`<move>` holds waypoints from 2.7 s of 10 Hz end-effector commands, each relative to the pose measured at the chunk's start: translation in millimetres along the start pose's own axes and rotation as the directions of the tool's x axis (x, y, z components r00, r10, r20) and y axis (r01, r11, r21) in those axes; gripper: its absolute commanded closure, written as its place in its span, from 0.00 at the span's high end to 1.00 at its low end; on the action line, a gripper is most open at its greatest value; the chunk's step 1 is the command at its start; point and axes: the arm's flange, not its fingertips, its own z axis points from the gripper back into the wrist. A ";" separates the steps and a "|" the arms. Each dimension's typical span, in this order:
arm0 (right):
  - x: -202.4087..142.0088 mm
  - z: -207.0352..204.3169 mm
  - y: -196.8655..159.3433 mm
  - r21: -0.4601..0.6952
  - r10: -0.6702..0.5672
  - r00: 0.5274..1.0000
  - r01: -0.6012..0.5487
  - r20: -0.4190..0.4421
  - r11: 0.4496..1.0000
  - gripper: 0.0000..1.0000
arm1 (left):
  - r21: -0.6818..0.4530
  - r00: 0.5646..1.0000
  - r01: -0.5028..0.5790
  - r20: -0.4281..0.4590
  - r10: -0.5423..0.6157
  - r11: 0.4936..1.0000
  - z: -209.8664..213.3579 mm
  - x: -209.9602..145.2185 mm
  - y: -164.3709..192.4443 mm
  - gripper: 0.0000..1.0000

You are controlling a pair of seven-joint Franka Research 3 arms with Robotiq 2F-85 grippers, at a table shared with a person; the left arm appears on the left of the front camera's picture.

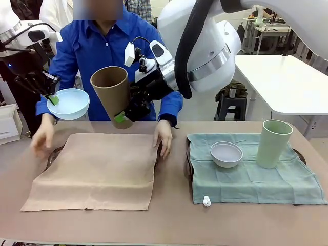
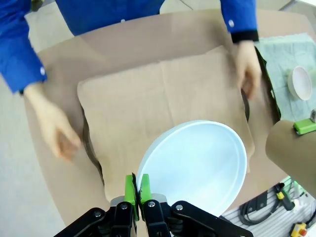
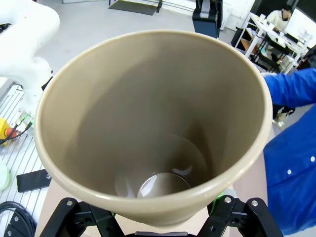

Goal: Set up a tray with a mat and arrange the tableware.
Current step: Place the Picnic Bowl and Reusable plastic cup back onto the Handle tray in front of the human's position.

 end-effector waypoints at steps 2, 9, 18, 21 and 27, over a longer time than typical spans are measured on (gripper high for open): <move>0.7 -1.4 -2.8 -0.001 0.007 1.000 -0.007 0.006 1.000 0.09 | 0.001 1.000 0.011 0.006 -0.011 1.000 2.0 -0.7 0.3 0.00; 0.7 -1.4 -2.8 -0.001 0.007 1.000 -0.007 0.006 1.000 0.09 | 0.001 1.000 0.011 0.006 -0.011 1.000 2.0 -0.7 0.3 0.00; -76.0 -28.7 -27.0 -0.016 0.035 0.995 -0.033 0.094 0.999 0.81 | -0.073 0.996 -0.011 -0.088 0.004 0.997 -66.7 -3.3 14.1 0.04; -115.6 -59.1 -39.8 0.006 0.017 0.990 -0.018 0.140 1.000 0.81 | -0.090 0.989 -0.008 -0.149 -0.006 0.996 -101.1 -2.7 15.7 0.04; -145.0 -81.9 -46.0 0.044 -0.049 0.994 0.045 0.100 0.998 0.81 | -0.189 0.986 -0.021 -0.169 -0.011 0.982 -125.4 5.2 35.4 0.04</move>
